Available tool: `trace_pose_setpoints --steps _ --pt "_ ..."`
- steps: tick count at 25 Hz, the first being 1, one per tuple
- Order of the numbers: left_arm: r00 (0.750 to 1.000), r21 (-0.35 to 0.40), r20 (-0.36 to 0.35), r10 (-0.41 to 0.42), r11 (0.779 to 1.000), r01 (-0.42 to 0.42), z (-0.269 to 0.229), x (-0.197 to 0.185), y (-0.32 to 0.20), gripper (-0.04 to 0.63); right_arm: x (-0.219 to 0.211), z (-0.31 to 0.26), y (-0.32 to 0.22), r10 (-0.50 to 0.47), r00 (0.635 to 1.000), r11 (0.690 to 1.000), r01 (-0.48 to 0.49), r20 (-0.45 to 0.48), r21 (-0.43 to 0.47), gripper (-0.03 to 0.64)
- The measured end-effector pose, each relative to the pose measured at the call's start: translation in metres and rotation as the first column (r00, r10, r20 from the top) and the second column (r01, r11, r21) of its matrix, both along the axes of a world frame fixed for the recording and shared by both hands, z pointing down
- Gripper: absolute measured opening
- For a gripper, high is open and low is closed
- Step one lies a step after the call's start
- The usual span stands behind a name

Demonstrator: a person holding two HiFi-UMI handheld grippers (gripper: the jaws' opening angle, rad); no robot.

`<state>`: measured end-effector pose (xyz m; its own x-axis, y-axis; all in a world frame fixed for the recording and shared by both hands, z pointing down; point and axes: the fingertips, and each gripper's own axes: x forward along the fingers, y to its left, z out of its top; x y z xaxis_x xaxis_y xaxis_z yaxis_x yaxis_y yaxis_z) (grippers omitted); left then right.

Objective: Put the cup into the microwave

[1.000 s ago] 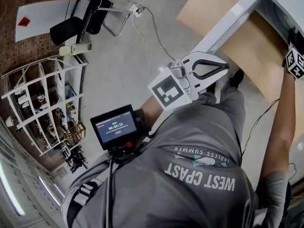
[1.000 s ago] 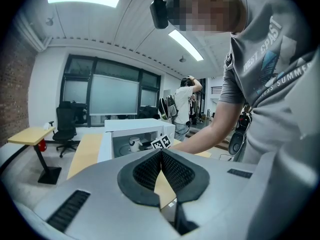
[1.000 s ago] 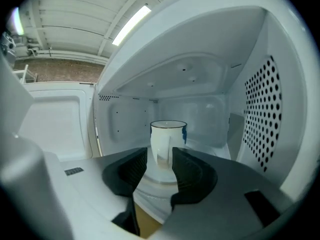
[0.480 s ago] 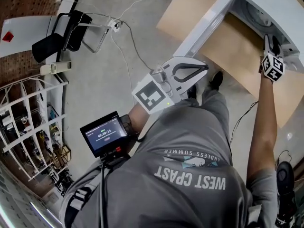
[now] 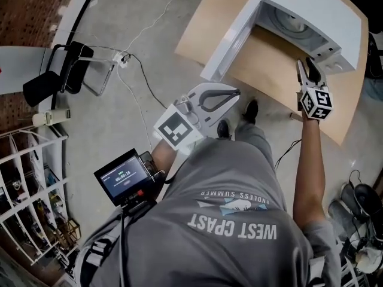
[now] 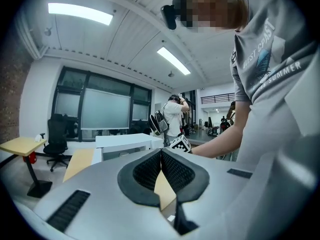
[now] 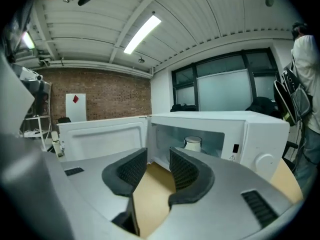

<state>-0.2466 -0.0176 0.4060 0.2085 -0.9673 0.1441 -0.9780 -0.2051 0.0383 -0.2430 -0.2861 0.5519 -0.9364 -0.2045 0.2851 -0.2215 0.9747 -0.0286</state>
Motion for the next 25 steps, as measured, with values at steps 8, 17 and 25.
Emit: trace_pose_setpoints --steps 8,17,25 --pt "0.999 0.03 -0.011 0.045 0.999 -0.045 -0.001 0.019 0.007 0.021 0.039 -0.078 0.076 -0.071 0.992 0.997 0.071 0.102 -0.002 0.118" --pt "0.993 0.014 -0.015 0.114 0.993 -0.114 0.003 0.043 0.011 0.02 0.093 -0.144 0.134 -0.064 0.991 0.997 0.059 0.114 0.053 0.095" --pt "0.98 0.073 0.051 0.195 0.977 -0.198 -0.02 0.064 -0.002 0.021 0.135 -0.213 0.165 -0.052 0.987 0.996 0.04 0.149 0.082 0.095"
